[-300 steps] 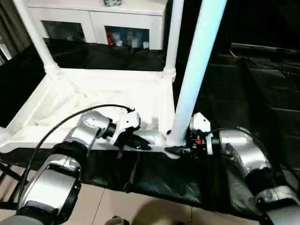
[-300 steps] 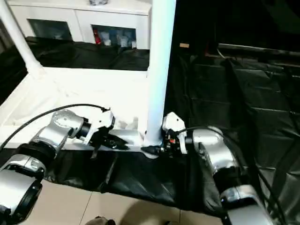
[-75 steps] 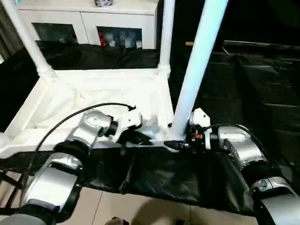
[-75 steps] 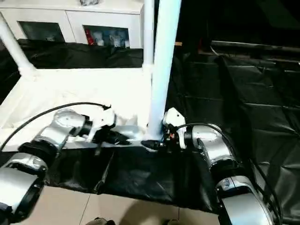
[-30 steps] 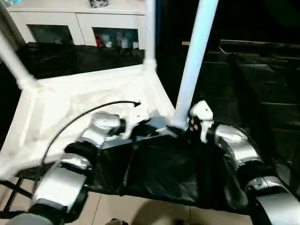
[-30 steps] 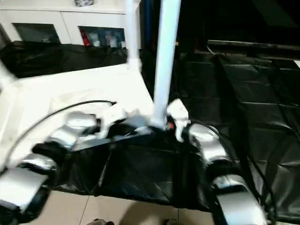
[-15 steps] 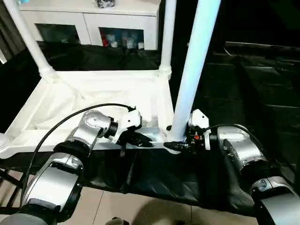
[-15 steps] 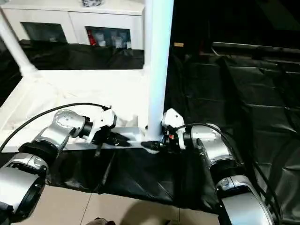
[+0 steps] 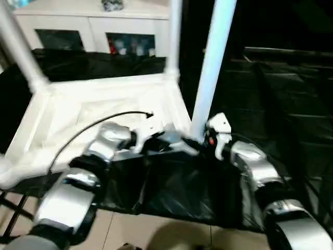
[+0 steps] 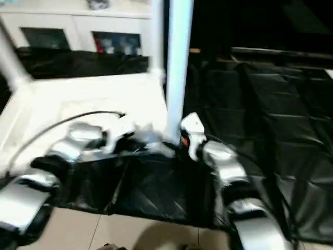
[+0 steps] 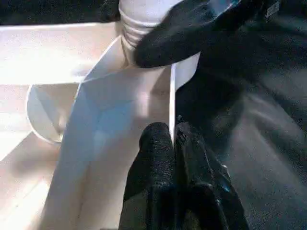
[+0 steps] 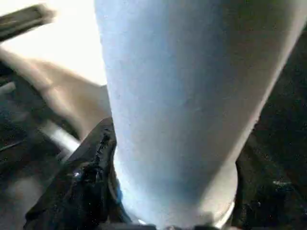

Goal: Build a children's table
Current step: Rotate leg to tighten

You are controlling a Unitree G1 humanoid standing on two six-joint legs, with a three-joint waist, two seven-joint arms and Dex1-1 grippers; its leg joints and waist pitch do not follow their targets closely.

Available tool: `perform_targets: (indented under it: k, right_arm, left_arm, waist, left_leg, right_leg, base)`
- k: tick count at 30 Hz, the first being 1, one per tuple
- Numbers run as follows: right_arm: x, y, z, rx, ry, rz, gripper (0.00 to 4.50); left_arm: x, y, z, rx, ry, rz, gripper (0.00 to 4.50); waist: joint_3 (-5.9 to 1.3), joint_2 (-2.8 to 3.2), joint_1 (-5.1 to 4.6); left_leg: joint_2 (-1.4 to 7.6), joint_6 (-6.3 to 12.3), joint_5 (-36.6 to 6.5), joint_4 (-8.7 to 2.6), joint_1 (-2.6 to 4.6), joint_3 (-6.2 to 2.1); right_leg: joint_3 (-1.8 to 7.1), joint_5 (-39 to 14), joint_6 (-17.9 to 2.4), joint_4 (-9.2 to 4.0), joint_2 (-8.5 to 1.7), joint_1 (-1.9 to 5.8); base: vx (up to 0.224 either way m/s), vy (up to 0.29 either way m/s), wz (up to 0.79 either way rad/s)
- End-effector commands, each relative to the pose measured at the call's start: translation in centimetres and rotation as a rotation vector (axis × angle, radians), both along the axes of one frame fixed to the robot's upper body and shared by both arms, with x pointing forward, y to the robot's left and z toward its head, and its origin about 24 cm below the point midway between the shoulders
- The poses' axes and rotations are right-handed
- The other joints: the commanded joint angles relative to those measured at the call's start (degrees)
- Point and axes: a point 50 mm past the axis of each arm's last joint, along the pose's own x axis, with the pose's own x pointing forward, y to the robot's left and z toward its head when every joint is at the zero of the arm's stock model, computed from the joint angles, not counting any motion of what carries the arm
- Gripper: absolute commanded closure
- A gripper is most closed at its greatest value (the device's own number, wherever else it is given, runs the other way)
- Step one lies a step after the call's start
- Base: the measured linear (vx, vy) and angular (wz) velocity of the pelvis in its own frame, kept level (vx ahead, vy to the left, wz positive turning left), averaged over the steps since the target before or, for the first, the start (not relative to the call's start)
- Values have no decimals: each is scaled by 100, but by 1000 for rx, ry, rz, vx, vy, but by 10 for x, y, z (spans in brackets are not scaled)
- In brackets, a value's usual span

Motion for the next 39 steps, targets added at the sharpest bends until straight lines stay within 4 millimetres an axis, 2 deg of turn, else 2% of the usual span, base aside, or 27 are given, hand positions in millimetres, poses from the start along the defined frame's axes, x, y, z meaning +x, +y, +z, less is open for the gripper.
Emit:
perform_targets:
  k: [1, 5, 7, 9, 11, 12, 15, 16, 17, 19, 20, 23, 27, 29, 34, 35, 39]
  right_arm:
    - [-1, 11, -13, -29, 52, -81, 178]
    - [4, 33, -14, -34, 63, -187, 178]
    - [7, 38, -10, -30, 40, -220, 122]
    - [9, 38, -4, 4, 16, -233, 106]
    - [11, 36, 0, 22, -7, -221, 99]
    - [12, 33, 2, 25, -19, -201, 73]
    - [11, 29, 4, 22, -35, -162, 56]
    - [10, 17, 6, -24, -57, -90, 56]
    - [10, 15, 6, -32, -59, -69, 56]
    - [7, 6, 6, -63, -63, 19, 56]
    - [3, 0, 6, -78, -61, 99, 56]
    - [-2, -6, 9, -87, -70, 211, 56]
    - [-11, -12, 13, -92, -62, 388, 56]
    - [-13, -14, 13, -103, -47, 441, 56]
    - [-19, -19, 12, -135, -9, 552, 56]
    - [-21, -19, 12, -137, -1, 570, 82]
    - [-24, -19, 12, -131, 13, 616, 104]
  left_arm:
    - [1, -16, -5, 1, -2, 58, 450]
    - [0, -44, -6, -18, -33, 108, 450]
    - [1, -52, -4, -28, -45, 116, 450]
    - [1, -53, -3, -29, -49, 111, 450]
    - [1, -51, -1, -28, -64, 90, 450]
    - [2, -47, 0, -31, -65, 80, 450]
    - [1, -42, 1, -34, -70, 60, 450]
    - [2, -30, 0, -21, -71, 42, 450]
    - [1, -28, 1, -21, -71, 30, 450]
    - [1, -18, 1, -10, -67, -1, 450]
    - [-1, -11, 2, -6, -57, -38, 450]
    - [-3, -3, 4, -7, -43, -92, 450]
    - [-7, 6, 8, -25, 7, -174, 450]
    - [-7, 11, 8, -12, 16, -196, 450]
    - [-9, 20, 10, 9, 44, -251, 450]
    - [-10, 21, 11, 14, 48, -262, 450]
    - [-12, 26, 12, 23, 70, -302, 450]
  waist:
    - [-380, -20, -55]
    - [-373, -42, -87]
    - [-347, -30, -106]
    - [-359, -33, -111]
    - [-370, -28, -117]
    - [-379, -28, -122]
    - [-386, -28, -136]
    - [-391, -28, -143]
    - [-395, -37, -132]
    - [-419, -43, -126]
    - [-438, -47, -98]
    - [-450, -44, -44]
    - [-448, -37, 40]
    - [-431, -26, 63]
    - [-410, -36, 74]
    - [-408, -34, 75]
    - [-416, -46, 94]
  left_leg:
    - [119, -46, -2314, -453, 175, -120]
    - [85, 40, -2365, -439, 167, -110]
    - [78, 56, -2525, -432, 211, -112]
    - [76, 70, -2546, -440, 196, -126]
    - [89, 88, -2532, -455, 179, -134]
    - [94, 99, -2491, -462, 171, -131]
    - [99, 164, -2436, -462, 142, -119]
    - [98, 183, -2380, -457, 134, -115]
    - [95, 204, -2341, -455, 131, -115]
    - [103, 274, -2164, -434, 106, -99]
    - [107, 406, -1890, -406, 80, -68]
    - [124, 579, -1539, -370, 41, -51]
    - [152, 637, -1455, -371, 65, -45]
    - [169, 545, -1581, -395, 95, -49]
    - [169, 384, -1866, -422, 108, -56]
    - [171, 359, -1884, -424, 111, -56]
    - [168, 366, -1794, -421, 101, -61]
  right_leg:
    - [148, -2588, -1097, -475, -267, 204]
    - [142, -2694, -1019, -510, -261, 202]
    - [125, -2977, -927, -562, -259, 156]
    - [119, -3040, -857, -569, -262, 175]
    - [126, -2885, -872, -553, -261, 186]
    - [134, -2692, -939, -532, -254, 195]
    - [146, -2350, -1098, -491, -256, 221]
    - [148, -2248, -1154, -475, -257, 237]
    - [137, -2211, -1168, -476, -252, 257]
    - [151, -1945, -1247, -435, -262, 278]
    - [151, -1599, -1358, -400, -256, 296]
    - [139, -1160, -1520, -330, -254, 322]
    - [149, -1088, -1592, -312, -261, 315]
    - [146, -1223, -1616, -321, -250, 285]
    - [162, -1590, -1525, -350, -261, 283]
    - [166, -1647, -1507, -356, -265, 277]
    - [169, -1623, -1492, -349, -272, 286]
  base:
    - [0, 0, 0]
    - [0, 0, 0]
    - [0, 0, 0]
    - [0, 0, 0]
    - [0, 0, 0]
    - [0, 0, 0]
    - [0, 0, 0]
    - [0, 0, 0]
    - [0, 0, 0]
    - [0, 0, 0]
    - [0, 0, 0]
    - [0, 0, 0]
    - [0, 0, 0]
    - [0, 0, 0]
    - [0, 0, 0]
    - [0, 0, 0]
    - [0, 0, 0]
